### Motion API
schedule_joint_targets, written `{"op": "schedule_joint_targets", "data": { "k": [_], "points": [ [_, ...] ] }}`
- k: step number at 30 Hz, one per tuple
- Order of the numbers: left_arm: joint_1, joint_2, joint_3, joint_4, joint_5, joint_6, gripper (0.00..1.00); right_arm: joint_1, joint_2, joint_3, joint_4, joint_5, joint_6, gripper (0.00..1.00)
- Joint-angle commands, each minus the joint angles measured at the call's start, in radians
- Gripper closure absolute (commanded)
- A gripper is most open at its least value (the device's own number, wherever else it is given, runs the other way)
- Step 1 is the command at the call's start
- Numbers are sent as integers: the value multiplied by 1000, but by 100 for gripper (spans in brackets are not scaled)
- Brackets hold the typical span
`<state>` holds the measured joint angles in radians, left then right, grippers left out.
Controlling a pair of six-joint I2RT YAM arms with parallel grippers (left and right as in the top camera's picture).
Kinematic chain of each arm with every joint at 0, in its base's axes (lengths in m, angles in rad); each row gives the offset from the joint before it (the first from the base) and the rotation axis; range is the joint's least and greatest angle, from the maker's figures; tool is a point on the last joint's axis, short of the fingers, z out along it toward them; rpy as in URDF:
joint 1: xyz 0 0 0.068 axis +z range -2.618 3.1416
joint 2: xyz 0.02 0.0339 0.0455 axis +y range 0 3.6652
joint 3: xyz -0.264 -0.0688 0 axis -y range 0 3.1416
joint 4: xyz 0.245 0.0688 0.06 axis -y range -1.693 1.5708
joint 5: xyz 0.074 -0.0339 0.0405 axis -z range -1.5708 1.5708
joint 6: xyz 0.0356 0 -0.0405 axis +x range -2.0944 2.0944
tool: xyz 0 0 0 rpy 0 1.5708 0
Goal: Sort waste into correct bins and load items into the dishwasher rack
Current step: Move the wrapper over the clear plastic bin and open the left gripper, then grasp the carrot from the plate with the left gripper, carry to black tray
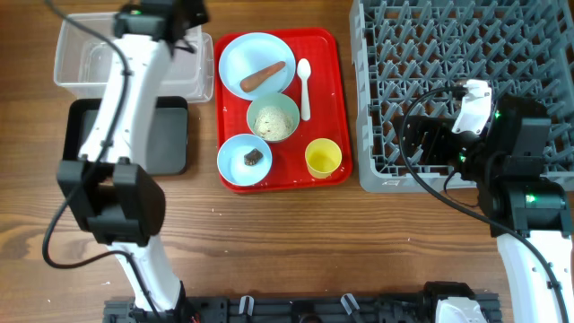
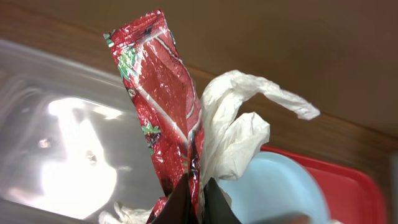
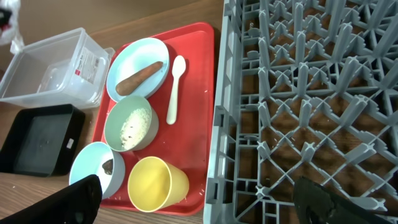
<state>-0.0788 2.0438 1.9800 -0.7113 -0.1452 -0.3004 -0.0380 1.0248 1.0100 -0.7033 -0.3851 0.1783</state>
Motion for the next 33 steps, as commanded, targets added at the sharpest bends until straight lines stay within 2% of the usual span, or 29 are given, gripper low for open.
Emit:
{"op": "schedule_joint_targets", "data": {
  "k": [1, 2, 4, 5, 6, 7, 8, 11, 13, 18, 21, 26, 33],
  "points": [
    [73, 83, -11, 4, 54, 99, 96, 7, 4, 16, 3, -16, 6, 0],
    [84, 109, -14, 16, 71, 128, 96, 7, 4, 16, 5, -16, 6, 0],
    [97, 155, -14, 38, 78, 163, 80, 7, 4, 16, 8, -16, 6, 0],
    [100, 172, -14, 38, 77, 167, 60, 7, 4, 16, 7, -16, 7, 0],
    [101, 185, -14, 37, 77, 167, 34, 7, 4, 16, 6, -16, 6, 0],
    [101, 192, -14, 36, 77, 167, 15, 7, 4, 16, 6, -16, 7, 0],
    [101, 192, -14, 37, 77, 167, 1, 7, 4, 16, 7, -16, 7, 0],
    [101, 171, -12, 48, 77, 170, 0, 7, 4, 16, 6, -16, 7, 0],
    [98, 146, -9, 48, 82, 215, 0, 7, 4, 16, 8, -16, 5, 0],
    [35, 66, -9, 10, 174, 400, 0, 7, 4, 16, 13, -16, 5, 0],
    [-48, 50, -9, -19, 224, 491, 1, 7, 4, 16, 13, -16, 5, 0],
    [-187, 138, -17, -11, 222, 632, 1, 7, 4, 16, 12, -16, 5, 0],
    [-212, 286, -17, 19, 232, 639, 6, 7, 4, 16, -1, -16, 5, 0]
  ]
}}
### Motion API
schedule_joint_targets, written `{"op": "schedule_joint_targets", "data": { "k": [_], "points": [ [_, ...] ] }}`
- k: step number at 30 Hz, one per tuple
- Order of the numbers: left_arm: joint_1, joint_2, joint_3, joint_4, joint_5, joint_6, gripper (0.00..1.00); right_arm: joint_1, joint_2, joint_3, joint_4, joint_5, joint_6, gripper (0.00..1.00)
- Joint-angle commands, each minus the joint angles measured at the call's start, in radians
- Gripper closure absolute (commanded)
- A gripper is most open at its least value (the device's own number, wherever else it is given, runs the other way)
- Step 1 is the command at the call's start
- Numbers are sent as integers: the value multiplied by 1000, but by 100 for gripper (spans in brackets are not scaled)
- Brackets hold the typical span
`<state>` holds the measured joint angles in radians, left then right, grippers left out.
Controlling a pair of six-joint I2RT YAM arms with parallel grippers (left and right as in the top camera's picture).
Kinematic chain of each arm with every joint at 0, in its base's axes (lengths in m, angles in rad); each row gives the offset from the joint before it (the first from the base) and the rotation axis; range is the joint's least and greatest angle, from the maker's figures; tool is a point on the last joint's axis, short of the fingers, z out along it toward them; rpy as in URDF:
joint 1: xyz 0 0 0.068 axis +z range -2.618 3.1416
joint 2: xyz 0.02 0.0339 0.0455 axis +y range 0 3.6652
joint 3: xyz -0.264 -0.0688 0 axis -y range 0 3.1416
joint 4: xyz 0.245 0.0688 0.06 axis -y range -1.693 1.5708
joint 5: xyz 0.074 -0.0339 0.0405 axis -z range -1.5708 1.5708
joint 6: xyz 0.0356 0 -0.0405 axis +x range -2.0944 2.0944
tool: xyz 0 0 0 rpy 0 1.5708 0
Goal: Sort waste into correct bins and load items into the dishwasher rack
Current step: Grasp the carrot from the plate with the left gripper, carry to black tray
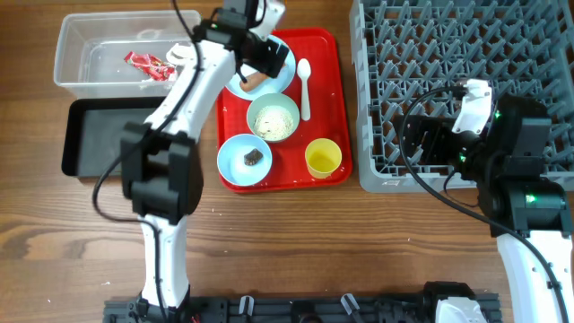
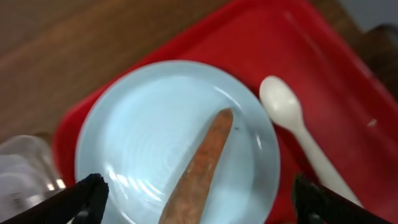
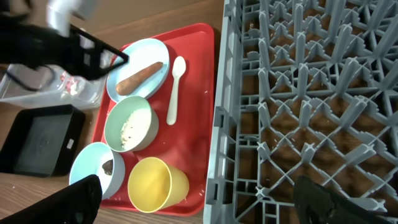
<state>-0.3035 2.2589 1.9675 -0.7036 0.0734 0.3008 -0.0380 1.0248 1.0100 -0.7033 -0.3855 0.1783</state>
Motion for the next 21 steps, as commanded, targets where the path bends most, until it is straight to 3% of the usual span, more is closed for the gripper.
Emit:
{"op": "schedule_joint_targets", "data": {
  "k": [1, 5, 8, 9, 11, 12, 18, 21],
  "points": [
    [13, 85, -4, 13, 20, 42, 6, 7, 4, 16, -1, -16, 5, 0],
    [13, 139, -4, 21, 27, 63, 14, 7, 4, 16, -1, -16, 5, 0],
    [14, 163, -5, 18, 27, 62, 31, 7, 4, 16, -2, -16, 5, 0],
    [13, 170, -5, 14, 27, 62, 44, 7, 4, 16, -2, -16, 5, 0],
    [13, 175, -5, 2, 27, 58, 88, 7, 4, 16, -2, -16, 5, 0],
    [13, 175, -5, -2, 27, 56, 96, 7, 4, 16, -2, -16, 5, 0],
    [14, 145, -3, 4, 27, -29, 96, 7, 4, 16, -1, -16, 5, 0],
    [19, 50, 32, -19, 19, -152, 96, 7, 4, 16, -1, -16, 6, 0]
  ]
}}
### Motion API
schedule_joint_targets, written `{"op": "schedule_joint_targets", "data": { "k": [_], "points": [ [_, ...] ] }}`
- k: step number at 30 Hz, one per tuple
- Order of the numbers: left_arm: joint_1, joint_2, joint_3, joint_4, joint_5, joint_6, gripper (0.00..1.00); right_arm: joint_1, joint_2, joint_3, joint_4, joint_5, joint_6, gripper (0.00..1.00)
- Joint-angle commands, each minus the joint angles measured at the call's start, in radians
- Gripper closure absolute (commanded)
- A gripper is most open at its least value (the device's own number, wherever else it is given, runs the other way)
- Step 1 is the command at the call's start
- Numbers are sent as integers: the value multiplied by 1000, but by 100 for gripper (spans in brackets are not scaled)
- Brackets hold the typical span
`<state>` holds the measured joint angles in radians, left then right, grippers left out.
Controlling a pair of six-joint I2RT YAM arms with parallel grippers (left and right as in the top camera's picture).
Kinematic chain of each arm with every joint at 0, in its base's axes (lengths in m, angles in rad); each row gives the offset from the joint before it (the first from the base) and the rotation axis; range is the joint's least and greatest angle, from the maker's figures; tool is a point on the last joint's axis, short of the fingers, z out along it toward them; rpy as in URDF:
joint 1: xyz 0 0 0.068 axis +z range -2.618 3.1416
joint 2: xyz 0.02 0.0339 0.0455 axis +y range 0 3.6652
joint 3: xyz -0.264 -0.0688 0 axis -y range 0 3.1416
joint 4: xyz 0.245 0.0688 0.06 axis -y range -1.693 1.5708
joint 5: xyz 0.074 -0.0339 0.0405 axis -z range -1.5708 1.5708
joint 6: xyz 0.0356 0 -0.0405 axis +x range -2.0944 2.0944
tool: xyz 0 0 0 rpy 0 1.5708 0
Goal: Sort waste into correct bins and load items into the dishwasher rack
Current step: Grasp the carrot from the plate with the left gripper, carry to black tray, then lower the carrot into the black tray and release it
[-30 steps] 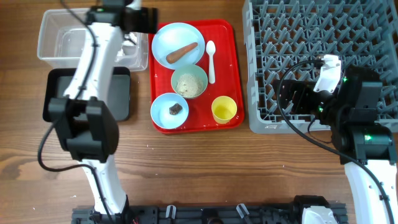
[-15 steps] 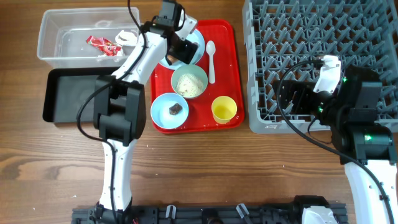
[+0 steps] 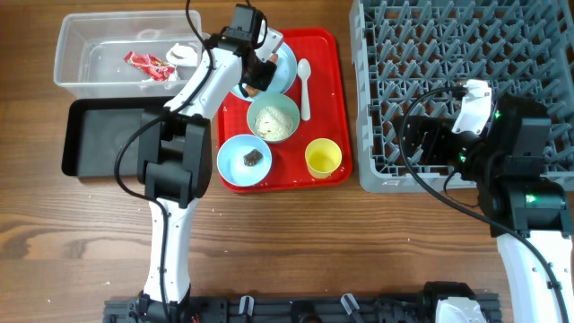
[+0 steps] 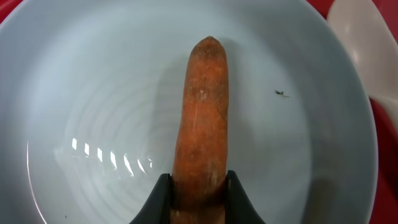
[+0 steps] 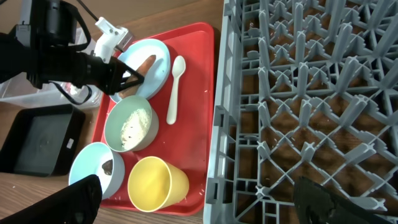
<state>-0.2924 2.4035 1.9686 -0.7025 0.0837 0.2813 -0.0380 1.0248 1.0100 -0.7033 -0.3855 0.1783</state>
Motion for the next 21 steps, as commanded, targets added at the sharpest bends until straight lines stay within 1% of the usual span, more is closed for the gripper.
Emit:
{"op": "schedule_joint_targets", "data": {
  "k": [1, 3, 5, 8, 9, 10, 11, 12, 13, 15, 17, 19, 21],
  "points": [
    [12, -136, 41, -40, 8, -183, 96, 7, 4, 16, -1, -16, 5, 0],
    [23, -219, 49, -77, 5, -272, 96, 7, 4, 16, -1, -16, 6, 0],
    [45, -325, 49, -145, 5, -355, 96, 7, 4, 16, -1, -16, 6, 0],
    [99, -471, 48, -307, -31, -468, 96, 7, 4, 16, -1, -16, 6, 0],
    [130, -514, 48, -410, -126, -553, 96, 7, 4, 16, -1, -16, 7, 0],
    [166, -534, 48, -499, -237, -697, 96, 7, 4, 16, -1, -16, 7, 0],
    [208, -538, 46, -587, -310, -840, 96, 7, 4, 16, -1, -16, 8, 0],
    [267, -534, 31, -666, -341, -961, 96, 7, 4, 16, -1, -16, 8, 0],
    [307, -529, -2, -687, -343, -1028, 96, 7, 4, 16, -1, -16, 7, 0],
    [372, -520, -108, -670, -339, -1137, 96, 7, 4, 16, 0, -16, 7, 0],
    [409, -517, -232, -602, -336, -1207, 96, 7, 4, 16, 0, -16, 8, 0],
    [439, -517, -412, -455, -314, -1263, 96, 7, 4, 16, -1, -16, 8, 0],
    [451, -516, -546, -297, -275, -1269, 96, 7, 4, 16, -1, -16, 8, 0]
  ]
}}
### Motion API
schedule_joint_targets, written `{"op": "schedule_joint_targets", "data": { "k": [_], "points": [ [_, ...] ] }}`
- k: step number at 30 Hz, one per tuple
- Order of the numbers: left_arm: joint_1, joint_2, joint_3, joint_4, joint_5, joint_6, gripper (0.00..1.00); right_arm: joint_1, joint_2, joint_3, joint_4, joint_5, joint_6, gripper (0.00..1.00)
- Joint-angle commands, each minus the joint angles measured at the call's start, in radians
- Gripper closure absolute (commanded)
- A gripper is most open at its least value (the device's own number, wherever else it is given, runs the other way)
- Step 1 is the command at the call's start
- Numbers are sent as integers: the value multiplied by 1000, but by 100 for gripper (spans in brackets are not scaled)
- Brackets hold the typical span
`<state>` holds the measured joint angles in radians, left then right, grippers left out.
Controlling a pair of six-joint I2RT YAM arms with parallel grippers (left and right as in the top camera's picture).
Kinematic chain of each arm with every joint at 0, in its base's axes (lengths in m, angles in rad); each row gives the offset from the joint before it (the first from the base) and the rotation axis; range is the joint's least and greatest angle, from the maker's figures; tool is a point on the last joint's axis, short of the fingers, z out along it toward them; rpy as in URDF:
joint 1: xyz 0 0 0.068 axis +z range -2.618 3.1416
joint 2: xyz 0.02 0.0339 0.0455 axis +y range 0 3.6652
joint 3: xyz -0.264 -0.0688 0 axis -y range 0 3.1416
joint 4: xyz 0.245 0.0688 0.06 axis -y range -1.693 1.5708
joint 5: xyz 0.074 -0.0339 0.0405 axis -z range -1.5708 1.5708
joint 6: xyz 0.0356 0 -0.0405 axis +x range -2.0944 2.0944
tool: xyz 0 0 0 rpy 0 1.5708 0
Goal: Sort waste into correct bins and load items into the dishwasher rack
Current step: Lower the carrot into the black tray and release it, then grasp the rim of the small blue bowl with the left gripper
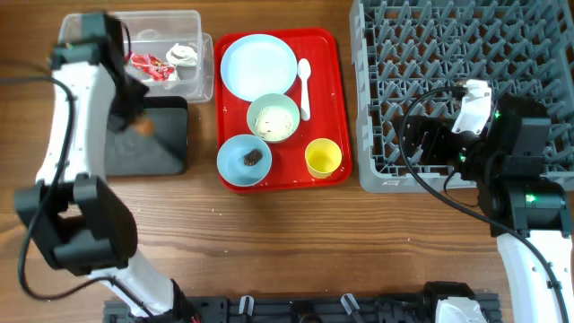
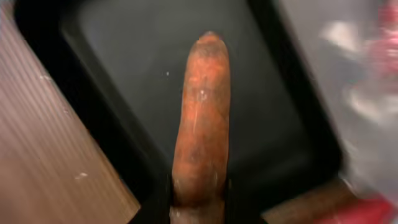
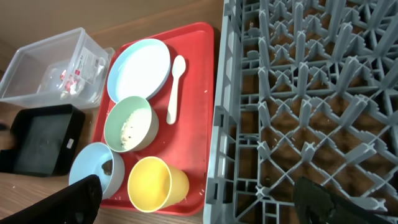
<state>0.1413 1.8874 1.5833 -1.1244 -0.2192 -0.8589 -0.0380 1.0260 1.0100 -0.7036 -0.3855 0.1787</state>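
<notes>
My left gripper (image 2: 199,194) is shut on an orange carrot (image 2: 202,112) and holds it above the black tray (image 2: 118,74); the overhead view shows the carrot (image 1: 142,126) near that tray's top edge. The red tray (image 1: 332,63) carries an empty light blue plate (image 1: 258,65), a white spoon (image 1: 304,82), a green bowl (image 1: 273,117) of crumbs, a blue bowl (image 1: 245,160) with a dark scrap, and a yellow cup (image 1: 323,157). My right gripper (image 3: 202,204) is open above the front left corner of the grey dishwasher rack (image 3: 298,93), holding nothing.
A clear plastic bin (image 1: 90,36) at the back left holds a red wrapper (image 1: 148,63) and white tissue (image 1: 184,54). The black tray (image 1: 166,152) lies just in front of it. Bare wooden table (image 1: 287,242) runs along the front.
My left gripper, then shut on the carrot on the light blue plate, now holds it above the black tray. The plate is bare. The right arm has not moved.
My left gripper held a red wrapper and white tissue over the clear bin. Then both lay in the bin and the gripper stood open over the plate with the carrot. It shut on the carrot, which is now over the black tray.
</notes>
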Motion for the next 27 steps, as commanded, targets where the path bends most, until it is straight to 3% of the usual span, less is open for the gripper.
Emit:
{"op": "schedule_joint_targets", "data": {
  "k": [1, 4, 8, 11, 14, 17, 19, 21, 27],
  "points": [
    [19, 0, -222, 203, 40, -125, 96, 7, 3, 16, 0, -16, 7, 0],
    [18, 0, -301, 306, 53, -121, 92, 7, 3, 16, -1, -16, 8, 0],
    [18, -17, -292, 309, 74, -4, 22, 7, 3, 16, -1, -16, 8, 0],
    [18, -60, -223, 238, 79, 88, 4, 7, 3, 16, 0, -16, 8, 0],
    [11, -120, -149, 170, 118, 230, 3, 7, 3, 16, -1, -16, 8, 0],
    [-37, -187, -130, 169, 325, 515, 7, 7, 3, 16, -1, -16, 8, 0],
    [-128, -206, -130, 152, 434, 697, 8, 7, 3, 16, 0, -16, 8, 0],
    [-251, -198, -140, 124, 427, 790, 9, 7, 3, 16, -1, -16, 8, 0],
    [-572, -120, -227, 155, 373, 829, 24, 7, 3, 16, -2, -16, 8, 0]
  ]
}}
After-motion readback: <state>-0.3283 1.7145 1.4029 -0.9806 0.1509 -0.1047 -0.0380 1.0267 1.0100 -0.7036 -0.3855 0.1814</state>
